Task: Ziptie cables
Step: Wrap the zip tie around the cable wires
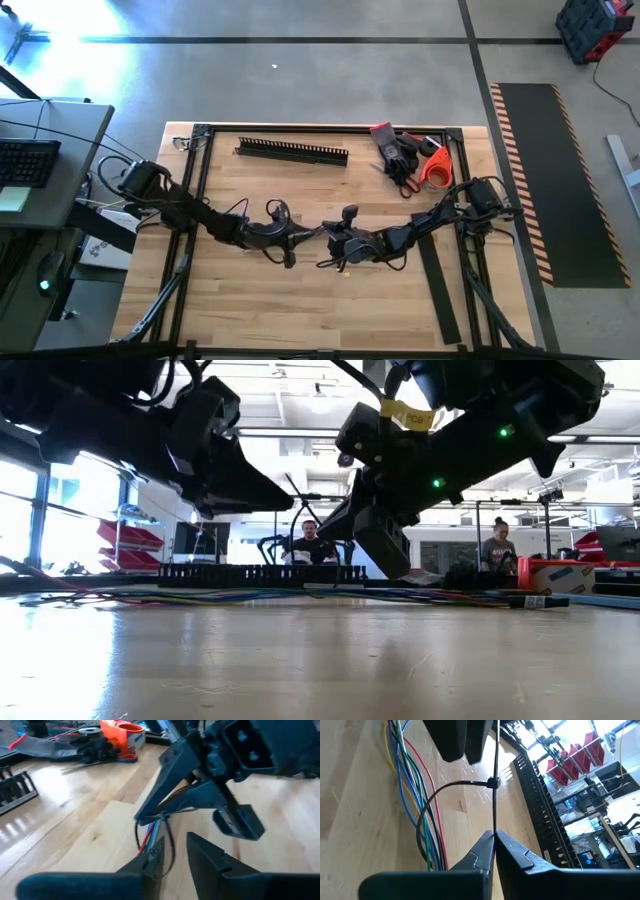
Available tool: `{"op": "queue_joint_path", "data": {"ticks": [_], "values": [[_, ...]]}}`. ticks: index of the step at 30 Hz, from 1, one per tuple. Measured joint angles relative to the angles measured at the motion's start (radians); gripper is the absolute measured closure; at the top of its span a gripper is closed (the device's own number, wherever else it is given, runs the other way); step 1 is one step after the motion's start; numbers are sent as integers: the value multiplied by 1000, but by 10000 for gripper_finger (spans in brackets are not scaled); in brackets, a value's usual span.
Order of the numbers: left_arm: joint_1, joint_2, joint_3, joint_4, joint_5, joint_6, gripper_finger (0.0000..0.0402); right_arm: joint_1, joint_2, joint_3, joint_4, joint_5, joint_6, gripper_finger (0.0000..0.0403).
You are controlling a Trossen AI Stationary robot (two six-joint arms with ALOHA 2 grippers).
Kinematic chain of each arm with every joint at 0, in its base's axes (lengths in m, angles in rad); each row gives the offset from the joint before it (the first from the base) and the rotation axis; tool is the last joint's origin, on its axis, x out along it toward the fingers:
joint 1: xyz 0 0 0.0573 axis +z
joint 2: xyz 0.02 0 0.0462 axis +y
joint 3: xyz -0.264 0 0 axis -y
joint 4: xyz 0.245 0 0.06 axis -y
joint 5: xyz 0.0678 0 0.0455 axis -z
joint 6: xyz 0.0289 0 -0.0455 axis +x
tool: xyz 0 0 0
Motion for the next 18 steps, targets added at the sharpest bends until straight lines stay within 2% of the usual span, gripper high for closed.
{"op": "queue_joint_path", "data": {"ticks": [9,18], "values": [[40,78,0,71,3,-95,287,-1,0,-1,8,-3,3,403],[39,101,3,149,48,-80,280,-1,0,-1,9,-6,3,403]]}}
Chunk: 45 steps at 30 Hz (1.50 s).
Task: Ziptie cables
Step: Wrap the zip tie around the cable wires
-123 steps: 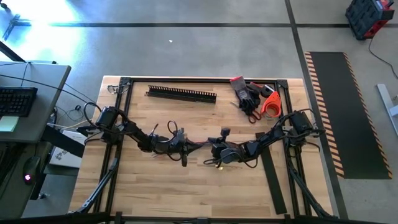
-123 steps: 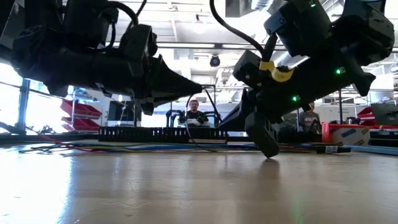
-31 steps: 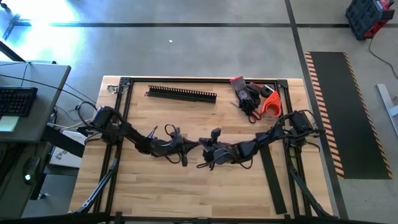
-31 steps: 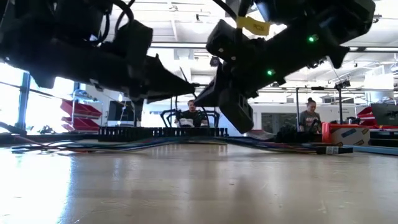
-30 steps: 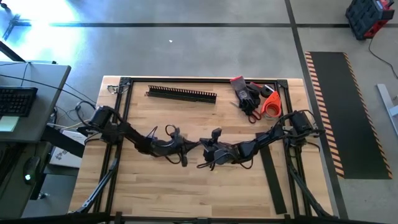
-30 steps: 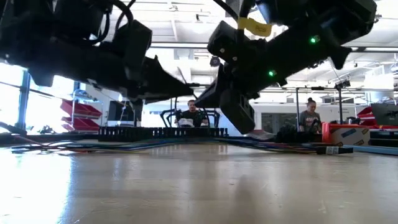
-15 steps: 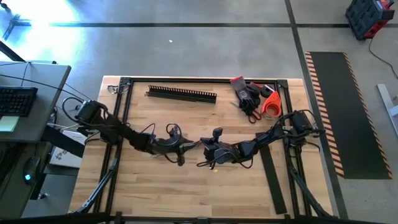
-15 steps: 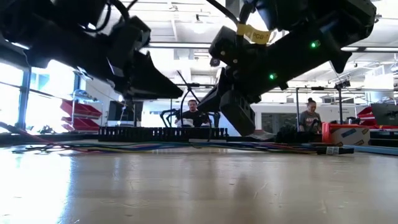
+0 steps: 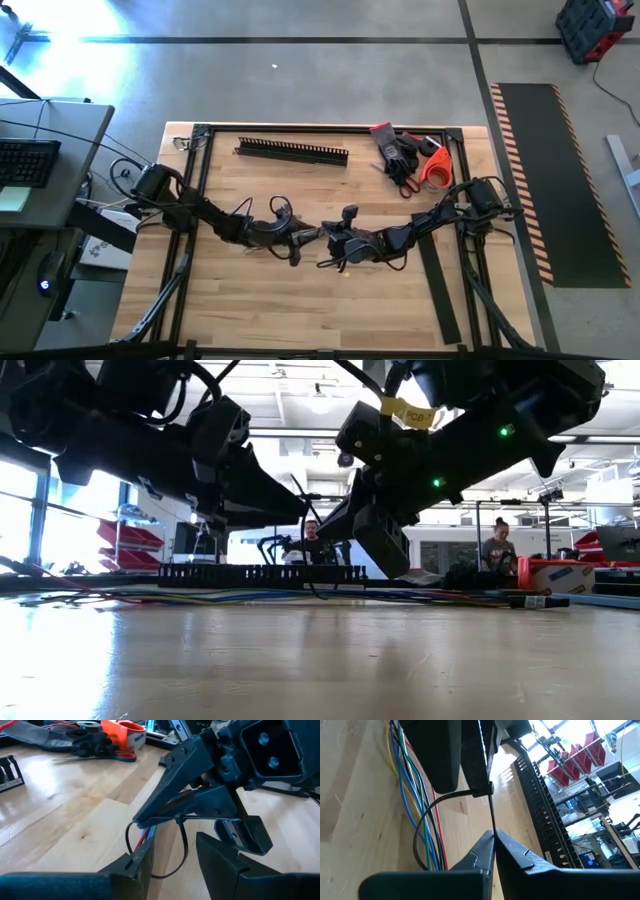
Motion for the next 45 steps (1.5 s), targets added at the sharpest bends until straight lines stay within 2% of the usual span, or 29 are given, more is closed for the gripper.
{"op": "queue_joint_path", "data": {"ticks": [10,21,29,34,38,43,45], "values": [[23,0,1,-7,-46,-56,288,-7,0,0,13,12,8,403],[26,0,1,0,-102,-23,396,-6,1,0,14,31,11,403],[29,0,16,-9,-75,-2,401,-7,1,0,32,25,-20,403],[52,-2,89,-165,-62,-8,401,-20,2,42,7,30,-99,403],[60,-2,109,-203,-56,30,402,-32,3,58,-22,33,-139,403],[55,-1,112,-209,-32,29,401,-30,0,68,-81,11,-67,403],[51,-9,111,-236,9,50,398,-28,0,67,-116,-23,-21,403]]}}
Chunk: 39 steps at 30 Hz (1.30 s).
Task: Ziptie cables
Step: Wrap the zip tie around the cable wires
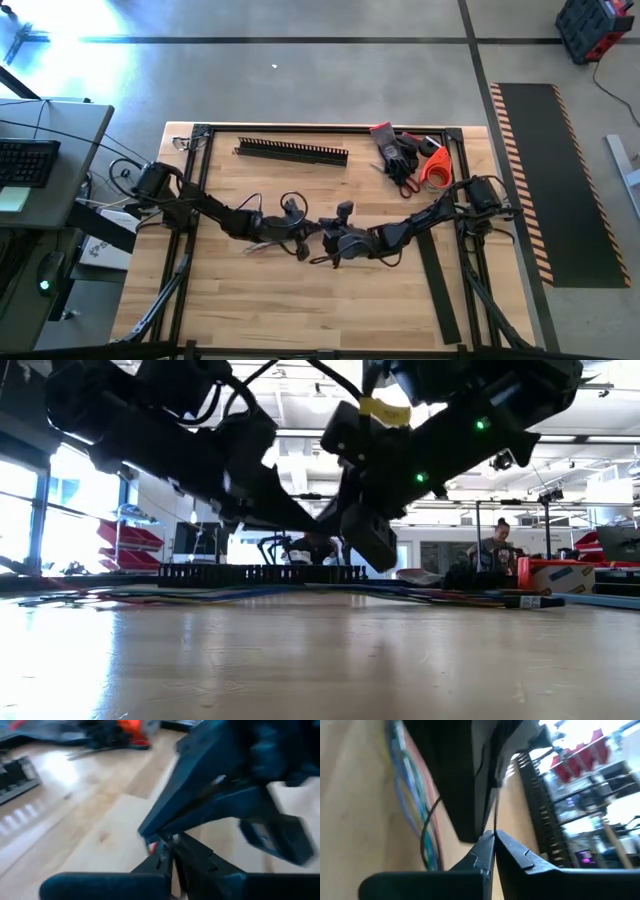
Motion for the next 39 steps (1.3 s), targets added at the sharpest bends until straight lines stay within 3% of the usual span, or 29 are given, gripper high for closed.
{"op": "queue_joint_path", "data": {"ticks": [7,12,20,26,33,39], "values": [[-1,-119,1,-202,162,21,335,-2,0,-38,41,-54,39,403],[-2,-223,1,-450,178,31,294,-36,0,-115,165,-146,17,403],[2,-212,1,-408,150,236,284,-139,0,-136,244,-378,-140,392],[4,-212,1,-383,54,333,284,-175,1,-136,220,-434,-175,295],[40,-211,-13,-385,68,412,284,-160,-26,-136,217,-394,-276,153],[64,-201,-13,-384,131,426,284,-84,-34,-136,208,-273,-288,124]]}}
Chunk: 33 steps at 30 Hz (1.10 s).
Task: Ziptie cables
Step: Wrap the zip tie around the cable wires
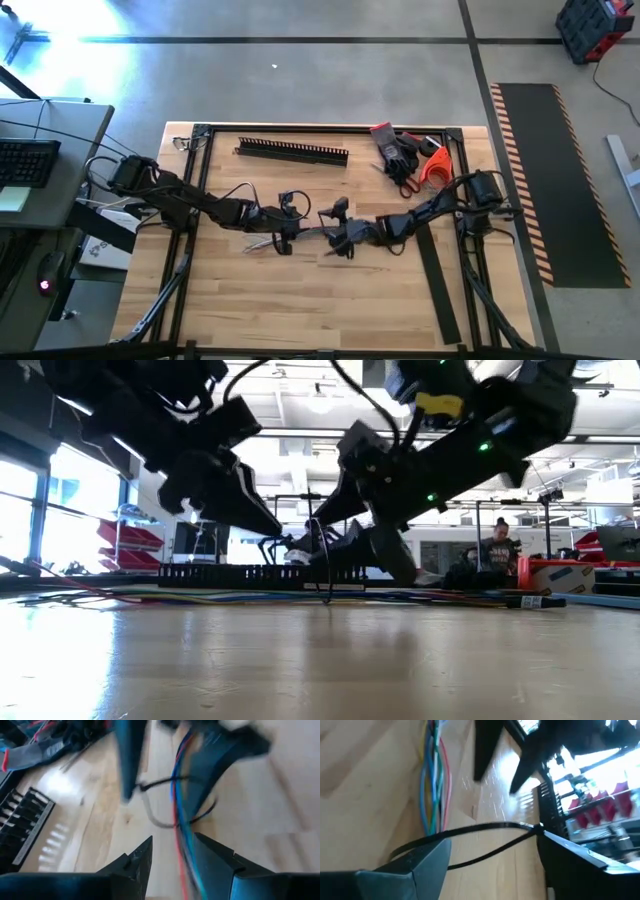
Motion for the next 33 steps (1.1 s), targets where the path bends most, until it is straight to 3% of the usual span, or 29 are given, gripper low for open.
{"op": "queue_joint_path", "data": {"ticks": [4,11,19,27,33], "values": [[21,70,-1,39,-34,36,284,66,0,3,-9,109,-33,136],[48,238,-1,355,20,173,284,147,0,3,-12,242,-4,150],[55,282,0,454,-115,127,294,185,0,3,-19,366,51,151],[33,282,17,466,-106,147,394,217,-83,3,-73,451,437,151],[36,282,30,426,-84,119,386,240,-180,4,-212,481,724,151]]}}
